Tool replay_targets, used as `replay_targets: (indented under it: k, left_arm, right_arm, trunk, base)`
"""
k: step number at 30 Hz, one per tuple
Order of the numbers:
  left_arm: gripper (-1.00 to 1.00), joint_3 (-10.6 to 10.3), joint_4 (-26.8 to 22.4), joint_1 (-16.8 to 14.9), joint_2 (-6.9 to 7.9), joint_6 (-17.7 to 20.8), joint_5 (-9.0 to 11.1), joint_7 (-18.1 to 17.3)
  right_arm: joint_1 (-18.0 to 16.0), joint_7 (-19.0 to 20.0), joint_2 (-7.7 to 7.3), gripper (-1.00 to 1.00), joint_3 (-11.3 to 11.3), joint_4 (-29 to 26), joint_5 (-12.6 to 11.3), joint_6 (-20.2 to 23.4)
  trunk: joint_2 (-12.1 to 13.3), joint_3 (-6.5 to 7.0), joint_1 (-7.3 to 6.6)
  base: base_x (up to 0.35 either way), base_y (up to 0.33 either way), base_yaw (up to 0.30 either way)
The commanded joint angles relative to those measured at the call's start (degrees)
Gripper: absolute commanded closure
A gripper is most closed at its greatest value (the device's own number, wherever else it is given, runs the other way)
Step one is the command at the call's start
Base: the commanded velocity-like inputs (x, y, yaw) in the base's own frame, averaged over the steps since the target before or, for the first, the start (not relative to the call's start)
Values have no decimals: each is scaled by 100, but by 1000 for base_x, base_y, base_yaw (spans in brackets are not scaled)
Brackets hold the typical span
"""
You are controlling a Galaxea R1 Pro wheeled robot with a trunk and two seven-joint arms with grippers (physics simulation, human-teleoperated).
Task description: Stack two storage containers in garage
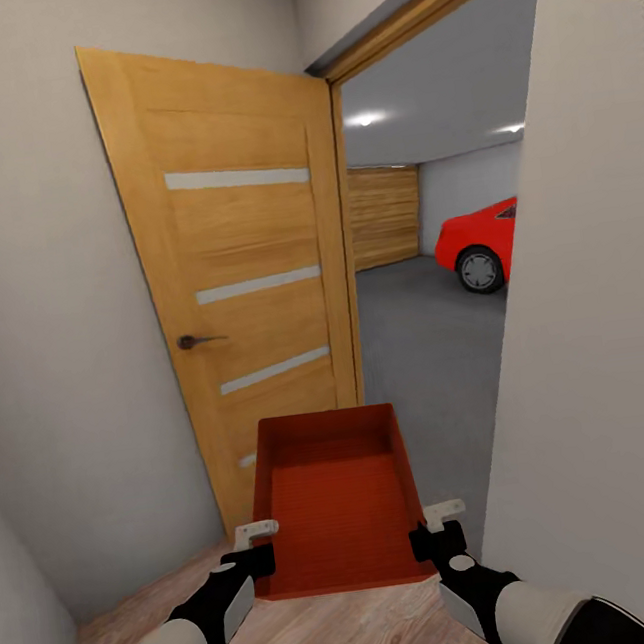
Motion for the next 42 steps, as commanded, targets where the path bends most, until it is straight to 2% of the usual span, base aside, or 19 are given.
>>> replay_targets:
  k: [1,20,28,42]
  left_arm:
    - [100,99,-30,0,-2,-390,-73,59]
    - [100,100,-33,0,-2,-390,-73,58]
    - [100,99,-33,0,-2,-390,-73,57]
    - [100,99,-33,0,-2,-390,-73,57]
  right_arm:
    - [-4,40,13,100,-176,3,41,15]
    - [-4,44,13,100,-176,3,40,15]
    - [-4,47,13,100,-176,3,41,12]
    - [-4,48,13,100,-176,3,41,9]
  trunk:
    - [-6,-8,3]
    - [-6,-8,3]
    - [-6,-8,3]
    - [-6,-8,3]
  base:
    - [210,180,-284]
    - [208,140,-283]
    - [229,167,-90]
    - [246,204,-273]
